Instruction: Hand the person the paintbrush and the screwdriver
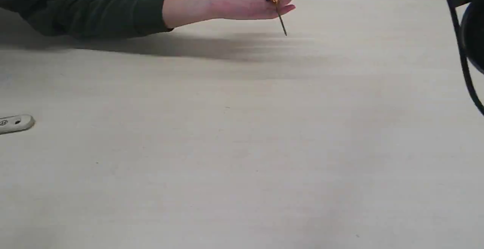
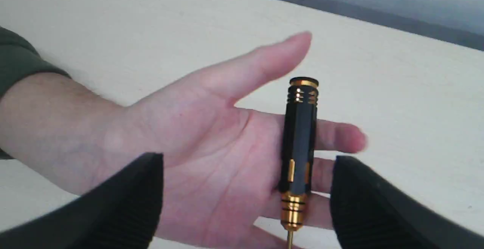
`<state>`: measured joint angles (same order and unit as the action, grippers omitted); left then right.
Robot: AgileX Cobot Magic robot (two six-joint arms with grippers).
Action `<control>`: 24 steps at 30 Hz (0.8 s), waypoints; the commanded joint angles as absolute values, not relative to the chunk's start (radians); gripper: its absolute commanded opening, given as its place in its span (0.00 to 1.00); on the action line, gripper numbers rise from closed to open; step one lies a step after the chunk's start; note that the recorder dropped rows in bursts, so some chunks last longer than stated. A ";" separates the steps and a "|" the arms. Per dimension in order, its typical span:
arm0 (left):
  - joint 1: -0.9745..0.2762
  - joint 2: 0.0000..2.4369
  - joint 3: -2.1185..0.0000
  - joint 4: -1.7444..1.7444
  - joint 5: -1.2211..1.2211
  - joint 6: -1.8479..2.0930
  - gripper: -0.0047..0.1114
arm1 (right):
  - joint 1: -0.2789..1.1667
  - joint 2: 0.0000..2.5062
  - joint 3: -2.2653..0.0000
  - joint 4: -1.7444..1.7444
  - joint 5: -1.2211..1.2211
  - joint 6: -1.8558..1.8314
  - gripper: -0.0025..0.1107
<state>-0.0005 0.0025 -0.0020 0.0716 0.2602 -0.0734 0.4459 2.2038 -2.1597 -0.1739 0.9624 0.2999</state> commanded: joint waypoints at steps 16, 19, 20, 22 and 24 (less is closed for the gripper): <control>-0.005 0.000 0.000 0.067 0.251 -0.075 0.04 | 0.480 1.916 -1.887 -0.166 1.028 0.225 0.06; -0.005 0.000 0.000 0.067 0.251 -0.075 0.04 | 0.480 1.814 -1.743 -0.166 0.967 0.243 0.06; -0.005 0.000 0.000 0.067 0.251 -0.075 0.04 | 0.480 1.784 -1.714 -0.166 0.960 0.245 0.06; -0.005 0.000 0.000 0.067 0.251 -0.075 0.04 | 0.480 1.706 -1.619 -0.172 0.917 0.245 0.06; -0.005 0.000 0.000 0.067 0.251 -0.075 0.04 | 0.480 1.629 -1.518 -0.172 0.872 0.245 0.06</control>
<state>-0.0005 0.0025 -0.0020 0.0716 0.2602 -0.0734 0.4817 1.6893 -1.5845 -0.1635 0.9154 0.2371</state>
